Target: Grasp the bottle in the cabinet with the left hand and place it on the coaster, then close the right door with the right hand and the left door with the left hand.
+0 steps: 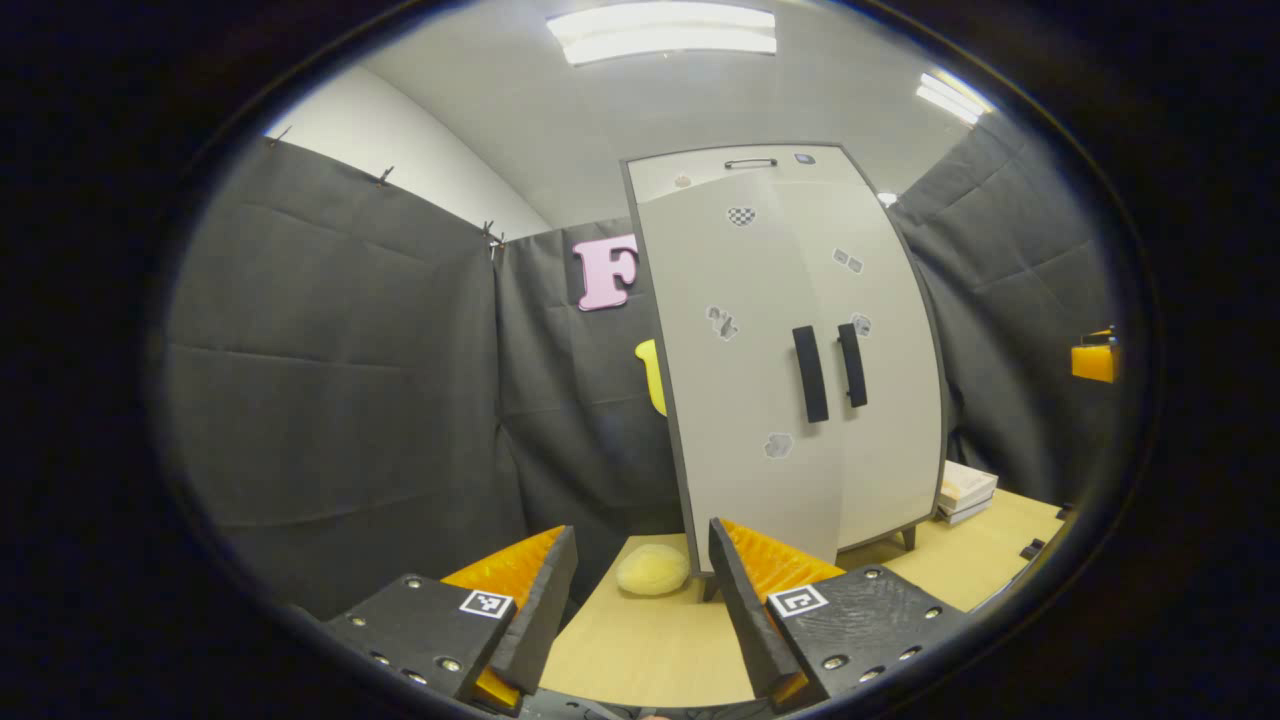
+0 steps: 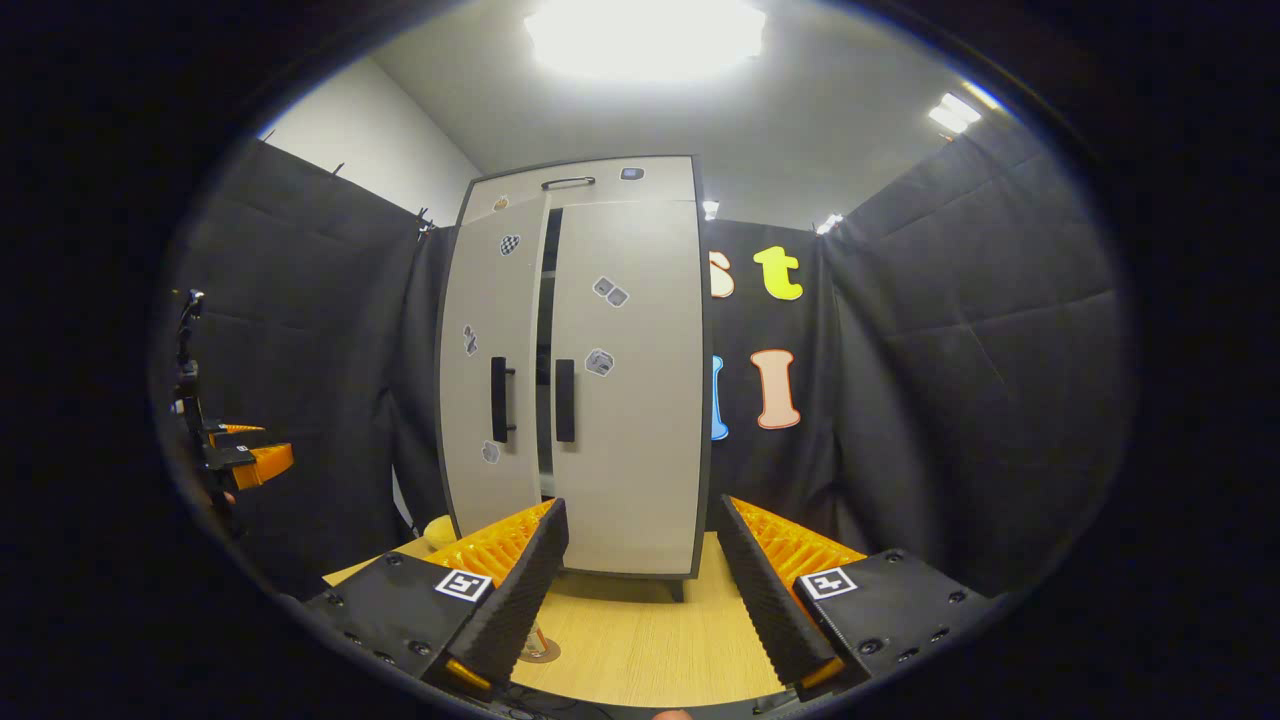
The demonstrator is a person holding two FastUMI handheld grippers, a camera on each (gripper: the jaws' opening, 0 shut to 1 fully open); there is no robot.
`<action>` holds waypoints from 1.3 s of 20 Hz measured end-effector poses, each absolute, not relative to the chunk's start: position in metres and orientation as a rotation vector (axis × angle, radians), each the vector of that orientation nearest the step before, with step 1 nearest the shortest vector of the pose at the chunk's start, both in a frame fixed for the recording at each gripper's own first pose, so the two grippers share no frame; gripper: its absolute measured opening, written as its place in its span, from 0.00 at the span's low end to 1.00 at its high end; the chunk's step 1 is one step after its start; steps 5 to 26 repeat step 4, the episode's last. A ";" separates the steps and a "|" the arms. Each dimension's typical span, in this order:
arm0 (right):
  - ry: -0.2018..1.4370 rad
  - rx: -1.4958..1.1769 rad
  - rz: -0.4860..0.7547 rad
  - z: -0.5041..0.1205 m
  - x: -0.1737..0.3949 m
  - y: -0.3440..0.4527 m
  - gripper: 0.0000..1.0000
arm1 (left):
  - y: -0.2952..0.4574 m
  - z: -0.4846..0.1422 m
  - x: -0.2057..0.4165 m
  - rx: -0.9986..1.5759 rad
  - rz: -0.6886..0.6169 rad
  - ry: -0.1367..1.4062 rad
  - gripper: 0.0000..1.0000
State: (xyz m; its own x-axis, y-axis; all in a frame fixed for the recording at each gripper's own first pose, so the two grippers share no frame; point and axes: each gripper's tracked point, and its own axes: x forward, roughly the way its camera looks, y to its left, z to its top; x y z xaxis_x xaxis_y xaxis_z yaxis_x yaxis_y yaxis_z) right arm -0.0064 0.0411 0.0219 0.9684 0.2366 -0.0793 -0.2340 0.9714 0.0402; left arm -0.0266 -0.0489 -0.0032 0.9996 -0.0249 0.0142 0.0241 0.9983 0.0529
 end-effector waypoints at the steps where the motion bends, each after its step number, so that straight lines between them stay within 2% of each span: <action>1: 0.088 0.031 0.236 0.021 -0.006 0.041 0.96 | -0.048 -0.005 -0.028 0.055 -0.024 -0.015 0.77; 2: 0.092 0.034 0.235 0.019 -0.007 0.042 0.96 | -0.047 -0.006 -0.027 0.057 -0.024 -0.015 0.77; 3: 0.096 0.039 0.235 0.018 -0.006 0.043 0.92 | -0.045 -0.007 -0.028 0.057 -0.022 -0.017 0.77; 4: 0.099 0.043 0.234 0.017 -0.006 0.043 0.96 | -0.044 -0.007 -0.028 0.055 -0.022 -0.015 0.78; 26: 0.099 0.043 0.234 0.017 -0.006 0.043 0.96 | -0.044 -0.007 -0.028 0.055 -0.022 -0.015 0.78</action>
